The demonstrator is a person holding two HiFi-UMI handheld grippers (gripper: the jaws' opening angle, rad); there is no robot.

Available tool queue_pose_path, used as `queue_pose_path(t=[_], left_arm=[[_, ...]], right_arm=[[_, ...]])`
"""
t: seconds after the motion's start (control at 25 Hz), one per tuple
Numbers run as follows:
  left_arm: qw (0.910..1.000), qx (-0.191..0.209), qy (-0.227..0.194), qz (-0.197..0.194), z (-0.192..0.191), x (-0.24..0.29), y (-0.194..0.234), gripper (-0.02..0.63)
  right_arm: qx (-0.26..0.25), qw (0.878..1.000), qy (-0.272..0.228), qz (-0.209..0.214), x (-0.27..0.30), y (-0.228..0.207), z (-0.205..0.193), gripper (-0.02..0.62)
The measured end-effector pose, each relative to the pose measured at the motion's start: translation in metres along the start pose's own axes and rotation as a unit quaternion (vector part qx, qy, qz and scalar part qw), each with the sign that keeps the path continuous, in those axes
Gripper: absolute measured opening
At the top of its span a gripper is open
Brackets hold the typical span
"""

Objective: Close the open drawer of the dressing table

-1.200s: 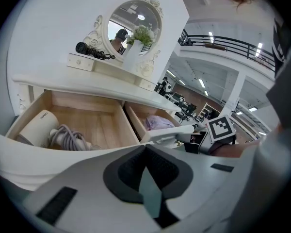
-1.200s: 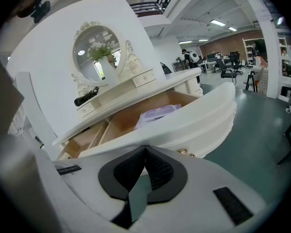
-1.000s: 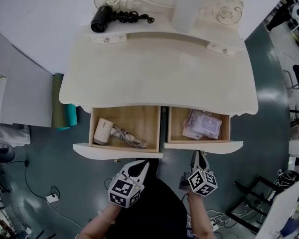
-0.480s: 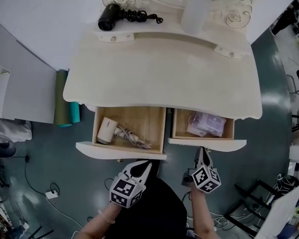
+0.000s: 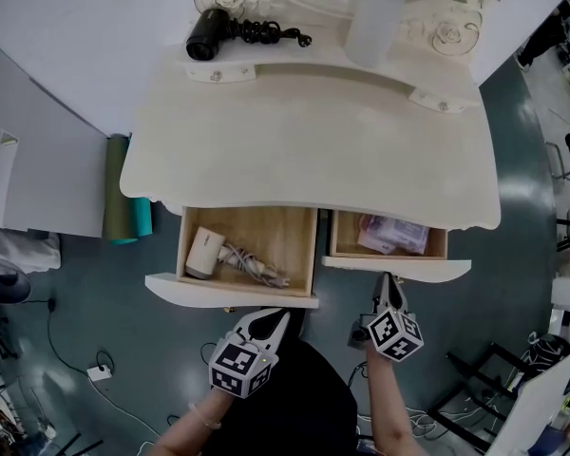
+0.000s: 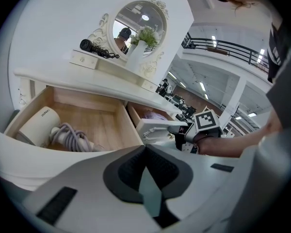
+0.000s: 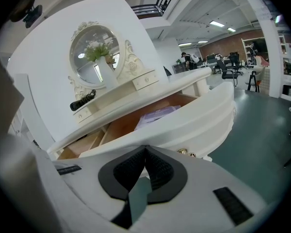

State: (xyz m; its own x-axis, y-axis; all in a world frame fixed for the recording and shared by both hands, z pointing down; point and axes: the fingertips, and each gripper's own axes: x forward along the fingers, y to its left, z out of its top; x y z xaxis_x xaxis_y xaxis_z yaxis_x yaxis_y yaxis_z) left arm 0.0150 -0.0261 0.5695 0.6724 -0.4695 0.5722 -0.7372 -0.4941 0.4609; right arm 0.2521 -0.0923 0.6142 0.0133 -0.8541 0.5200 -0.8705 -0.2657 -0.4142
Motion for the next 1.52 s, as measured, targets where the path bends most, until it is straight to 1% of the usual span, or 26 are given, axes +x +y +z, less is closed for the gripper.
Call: queue_pose_path(t=[0.76,1.0,1.2,1.36,1.52], left_arm=[[1.0000,-0.003,-0.007,-0.002,0.011,-0.002,0.008,0.020],[0.9999,-0.008,-0.013,0.001,0.014,-0.004,0.010,0.020],[0.9997,-0.009,-0.021,0.002,0.020,-0.004,0.007,0.020],[0.9994,-0.015,-0.030,0.005,0.027,-0.004,0.007,0.020],[0.9995,-0.011,-0.029,0.006,0.033,-0.001,0.008,0.020]], right_arm=[[-0.010,1.000,-0.021,-0.004,0.031,0.007,0.018,0.026],[-0.020,0.999,-0.028,0.001,0.042,0.010,0.026,0.026],[-0.012,0.999,-0.033,0.007,0.053,0.012,0.031,0.026],[-0.023,0.999,-0.039,0.009,0.060,0.014,0.036,0.026],[-0.038,0.998,-0.044,0.013,0.067,0.018,0.038,0.026]])
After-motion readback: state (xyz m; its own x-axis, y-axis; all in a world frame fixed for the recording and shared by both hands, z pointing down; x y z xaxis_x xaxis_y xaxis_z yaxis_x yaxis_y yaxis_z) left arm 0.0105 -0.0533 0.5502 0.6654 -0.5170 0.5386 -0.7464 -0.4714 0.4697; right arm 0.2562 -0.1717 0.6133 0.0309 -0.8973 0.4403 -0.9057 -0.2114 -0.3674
